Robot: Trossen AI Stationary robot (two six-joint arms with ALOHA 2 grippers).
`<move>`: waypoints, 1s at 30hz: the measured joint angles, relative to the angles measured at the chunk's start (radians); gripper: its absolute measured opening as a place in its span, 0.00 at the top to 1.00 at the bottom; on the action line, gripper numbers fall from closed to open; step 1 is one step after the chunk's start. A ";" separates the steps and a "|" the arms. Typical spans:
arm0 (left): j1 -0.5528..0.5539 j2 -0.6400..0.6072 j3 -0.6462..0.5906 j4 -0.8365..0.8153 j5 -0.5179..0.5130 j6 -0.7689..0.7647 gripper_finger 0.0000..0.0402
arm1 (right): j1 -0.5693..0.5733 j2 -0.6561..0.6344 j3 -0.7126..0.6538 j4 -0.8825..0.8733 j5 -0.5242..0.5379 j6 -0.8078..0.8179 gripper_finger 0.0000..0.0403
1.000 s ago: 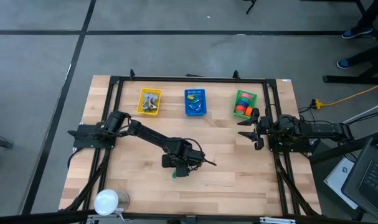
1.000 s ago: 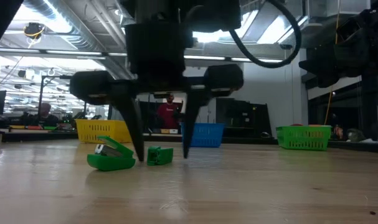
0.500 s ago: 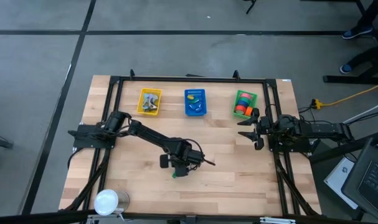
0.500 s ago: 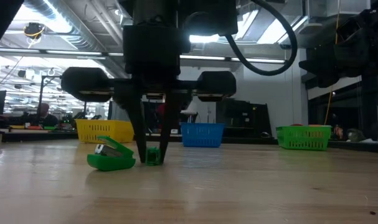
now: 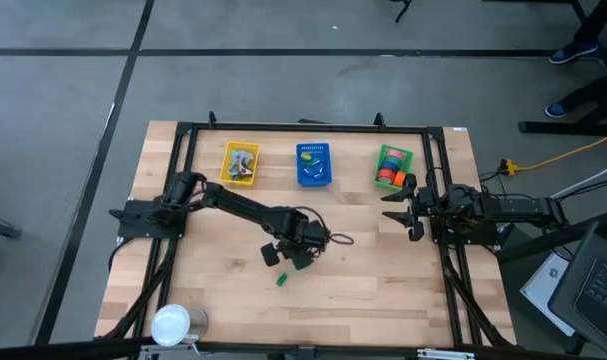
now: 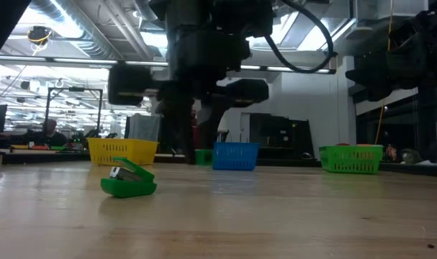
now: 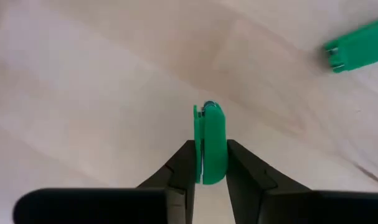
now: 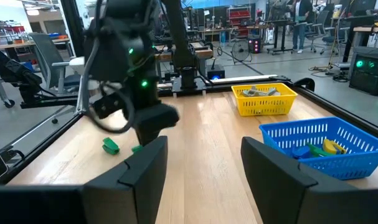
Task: Pick and place Stapler, Stapler remover, tape
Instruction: Put the green stapler into the blue basket
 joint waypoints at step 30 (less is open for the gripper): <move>0.214 -0.144 0.004 0.217 -0.106 -0.272 0.86 | 0.000 0.000 0.000 0.000 0.000 0.000 0.48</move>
